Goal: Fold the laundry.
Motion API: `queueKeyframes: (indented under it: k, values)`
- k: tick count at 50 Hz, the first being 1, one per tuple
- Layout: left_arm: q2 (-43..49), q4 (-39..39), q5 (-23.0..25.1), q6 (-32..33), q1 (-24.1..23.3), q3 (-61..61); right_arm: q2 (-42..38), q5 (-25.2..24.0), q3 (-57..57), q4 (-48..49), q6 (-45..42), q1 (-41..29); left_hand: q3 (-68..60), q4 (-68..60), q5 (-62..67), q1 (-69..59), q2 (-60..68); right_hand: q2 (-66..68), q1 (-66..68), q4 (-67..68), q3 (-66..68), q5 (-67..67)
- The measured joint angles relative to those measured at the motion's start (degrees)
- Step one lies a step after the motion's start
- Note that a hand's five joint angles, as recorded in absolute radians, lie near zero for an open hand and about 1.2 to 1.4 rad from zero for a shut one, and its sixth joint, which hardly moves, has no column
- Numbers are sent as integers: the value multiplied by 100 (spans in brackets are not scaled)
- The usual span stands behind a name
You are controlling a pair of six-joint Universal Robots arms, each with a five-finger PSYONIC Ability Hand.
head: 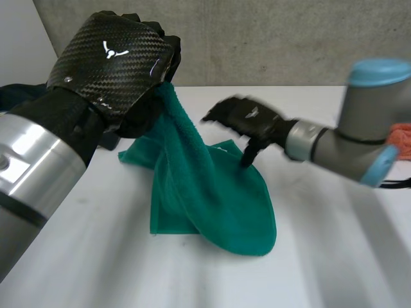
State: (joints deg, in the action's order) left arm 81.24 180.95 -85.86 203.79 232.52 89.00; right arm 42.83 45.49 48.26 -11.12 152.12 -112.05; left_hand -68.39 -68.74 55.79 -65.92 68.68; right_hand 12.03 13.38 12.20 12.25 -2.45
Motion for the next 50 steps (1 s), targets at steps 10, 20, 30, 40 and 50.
queueKeyframes:
  k: [10, 20, 30, 40, 50]
  values:
    - [-187, -157, -10, -6, -42, 90, -959, -380, -369, -716, -244, -804, 0, 0, -1, 0, 0, 312, 358, 313, 314, -314]
    - [-160, -216, -23, -5, -19, 101, -615, 328, -348, -563, -378, -871, 0, 0, 0, 0, 0, 5535, 5074, 5613, 5588, -5329]
    - [7, -70, -33, 1, 210, 110, 1234, 2112, 997, 67, -667, -24, 0, 0, -1, 0, 0, 5535, 5074, 5645, 5589, -5329]
    - [978, 424, -43, -7, 592, 199, 3260, 2457, 3450, -162, -1360, 529, 0, 0, 0, 0, 0, 5535, 5074, 5655, 5600, -5329]
    - [2069, 626, -72, 13, 680, 42, 3961, 2160, 4882, -1311, -1218, -25, 0, 0, 0, 0, 0, 4216, 3938, 4288, 4272, -4138]
